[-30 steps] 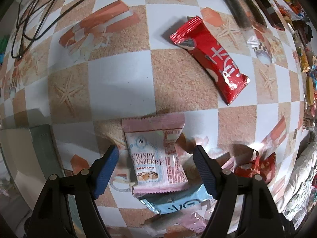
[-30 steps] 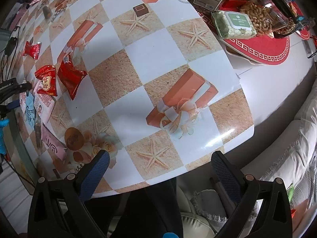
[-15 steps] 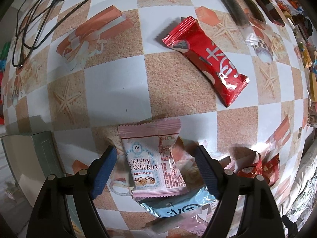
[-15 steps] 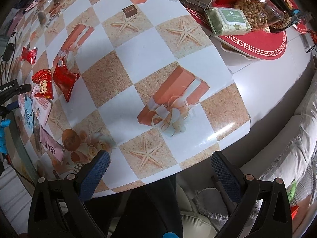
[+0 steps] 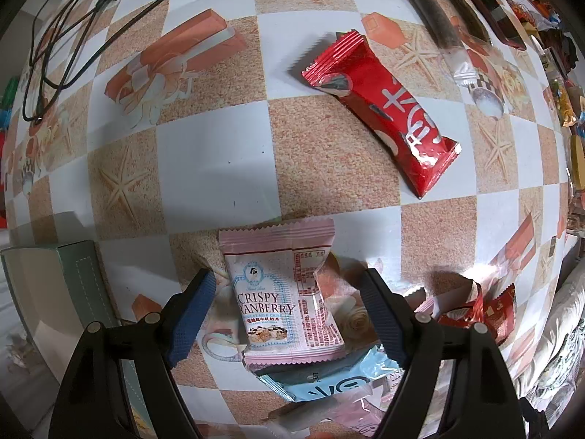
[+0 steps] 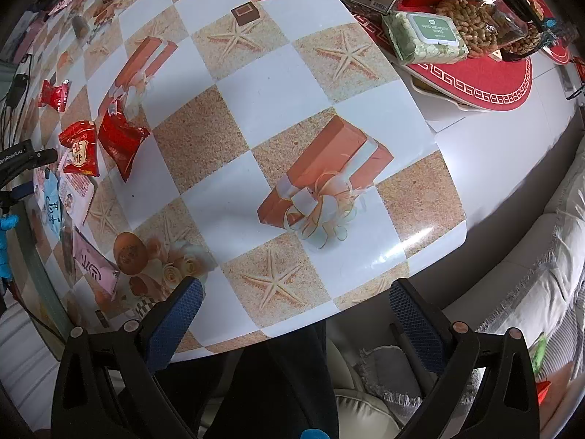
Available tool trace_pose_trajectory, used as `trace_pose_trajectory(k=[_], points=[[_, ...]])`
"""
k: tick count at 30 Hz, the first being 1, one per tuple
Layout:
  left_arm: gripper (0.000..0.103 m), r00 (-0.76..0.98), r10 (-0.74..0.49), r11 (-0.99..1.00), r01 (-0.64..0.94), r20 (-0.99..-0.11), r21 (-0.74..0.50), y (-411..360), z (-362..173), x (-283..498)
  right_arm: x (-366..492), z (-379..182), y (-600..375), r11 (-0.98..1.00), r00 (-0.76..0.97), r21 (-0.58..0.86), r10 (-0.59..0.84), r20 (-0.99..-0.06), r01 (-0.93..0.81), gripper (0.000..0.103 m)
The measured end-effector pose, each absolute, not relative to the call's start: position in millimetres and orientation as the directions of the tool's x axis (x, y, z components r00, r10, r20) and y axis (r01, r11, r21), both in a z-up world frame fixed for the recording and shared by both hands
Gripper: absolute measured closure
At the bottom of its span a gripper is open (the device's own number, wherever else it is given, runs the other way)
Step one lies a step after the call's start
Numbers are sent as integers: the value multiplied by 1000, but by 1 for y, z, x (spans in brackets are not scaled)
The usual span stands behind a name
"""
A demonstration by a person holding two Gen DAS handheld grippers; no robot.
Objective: Organize snacks
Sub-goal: 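Lower the left tool around the pink Crispy Cranberry pack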
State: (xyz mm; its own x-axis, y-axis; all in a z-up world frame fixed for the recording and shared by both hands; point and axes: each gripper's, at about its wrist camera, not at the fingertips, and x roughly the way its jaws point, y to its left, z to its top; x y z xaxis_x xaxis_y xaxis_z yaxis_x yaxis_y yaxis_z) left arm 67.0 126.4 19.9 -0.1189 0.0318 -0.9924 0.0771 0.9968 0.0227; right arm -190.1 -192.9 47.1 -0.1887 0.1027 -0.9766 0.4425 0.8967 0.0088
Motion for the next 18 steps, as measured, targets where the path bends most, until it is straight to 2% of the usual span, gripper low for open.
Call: trace_pose_trajectory(k=[18], points=[[13, -120, 36, 997, 66, -992, 28, 134, 17, 65, -186, 45, -190, 902, -191, 17, 109, -976, 431, 0]])
